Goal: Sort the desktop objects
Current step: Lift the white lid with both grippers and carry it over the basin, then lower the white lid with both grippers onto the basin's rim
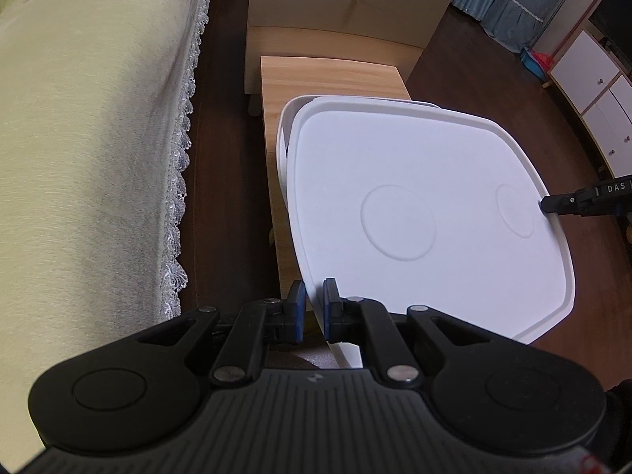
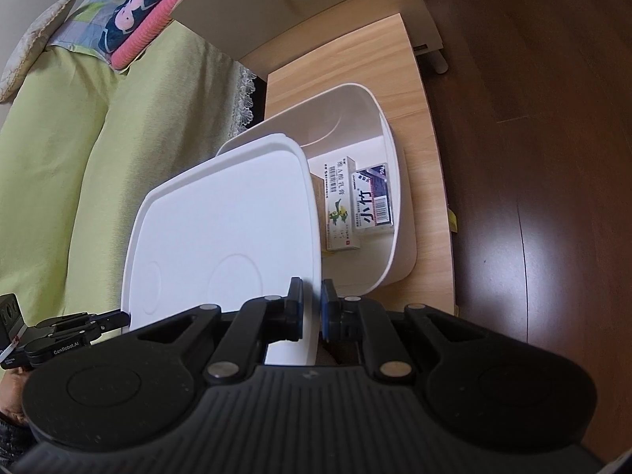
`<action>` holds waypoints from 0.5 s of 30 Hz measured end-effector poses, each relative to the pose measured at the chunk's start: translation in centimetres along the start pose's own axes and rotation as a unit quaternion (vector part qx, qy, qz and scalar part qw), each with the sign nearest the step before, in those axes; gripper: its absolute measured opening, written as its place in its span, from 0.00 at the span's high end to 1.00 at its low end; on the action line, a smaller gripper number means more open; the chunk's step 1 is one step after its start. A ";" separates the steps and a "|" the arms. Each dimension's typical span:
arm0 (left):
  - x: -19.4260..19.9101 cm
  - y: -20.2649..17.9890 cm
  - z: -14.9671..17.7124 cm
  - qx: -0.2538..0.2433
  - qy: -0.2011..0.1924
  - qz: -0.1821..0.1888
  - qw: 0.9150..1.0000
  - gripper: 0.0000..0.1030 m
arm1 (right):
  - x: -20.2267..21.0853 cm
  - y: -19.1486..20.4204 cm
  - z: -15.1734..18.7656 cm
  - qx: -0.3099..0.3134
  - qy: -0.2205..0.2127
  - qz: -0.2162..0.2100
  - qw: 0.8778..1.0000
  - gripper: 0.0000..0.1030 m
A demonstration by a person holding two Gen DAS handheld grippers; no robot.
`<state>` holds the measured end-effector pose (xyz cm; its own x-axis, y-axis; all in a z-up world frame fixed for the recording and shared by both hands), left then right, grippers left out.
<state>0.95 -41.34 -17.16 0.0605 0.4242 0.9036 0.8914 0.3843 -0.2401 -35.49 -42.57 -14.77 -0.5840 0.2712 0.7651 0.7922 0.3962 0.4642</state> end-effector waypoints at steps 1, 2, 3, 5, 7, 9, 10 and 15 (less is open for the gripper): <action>-0.1 0.0 0.0 0.000 0.000 0.000 1.000 0.94 | -0.1 -0.1 0.0 -0.001 0.001 0.001 1.000 0.92; -0.2 0.0 0.0 -0.001 0.001 0.001 1.000 0.94 | -0.1 -0.1 0.0 -0.001 0.001 0.001 1.000 0.92; -0.3 0.0 0.0 -0.001 0.001 0.001 1.000 0.94 | -0.1 -0.2 0.0 -0.001 0.001 0.003 1.000 0.92; -0.6 -0.1 -0.1 -0.003 0.004 0.000 1.000 0.94 | -0.3 -0.4 -0.1 -0.001 0.001 0.005 1.000 0.92; -1.0 -0.3 -0.1 -0.004 0.005 0.000 1.000 0.94 | -0.3 -0.7 -0.2 -0.003 0.002 0.008 1.000 0.92; -1.4 -0.5 -0.2 -0.006 0.007 0.002 1.000 0.94 | -0.4 -1.1 -0.3 -0.005 0.002 0.011 1.000 0.91; -1.5 -0.6 -0.2 -0.006 0.008 0.003 1.000 0.94 | -0.4 -1.3 -0.3 -0.006 0.003 0.012 1.000 0.91; -2.6 -1.3 -0.5 -0.011 0.012 0.004 1.000 0.94 | -0.4 -2.2 -0.5 -0.010 0.003 0.024 1.000 0.91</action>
<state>-0.14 -43.31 -19.00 0.0786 0.4076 0.9098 0.9005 0.3626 -0.2402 -36.91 -43.96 -15.92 -0.5447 0.2834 0.7893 0.8222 0.3660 0.4360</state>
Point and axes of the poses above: each gripper's, at about its wrist camera, not at the fingertips, and x roughly against the way its jaws point, y to its left, z to its underside, the point moved 8 cm from there along -x, roughly the way its jaws point, and after that the axes turned 9 degrees about x, right-handed, at the moved point
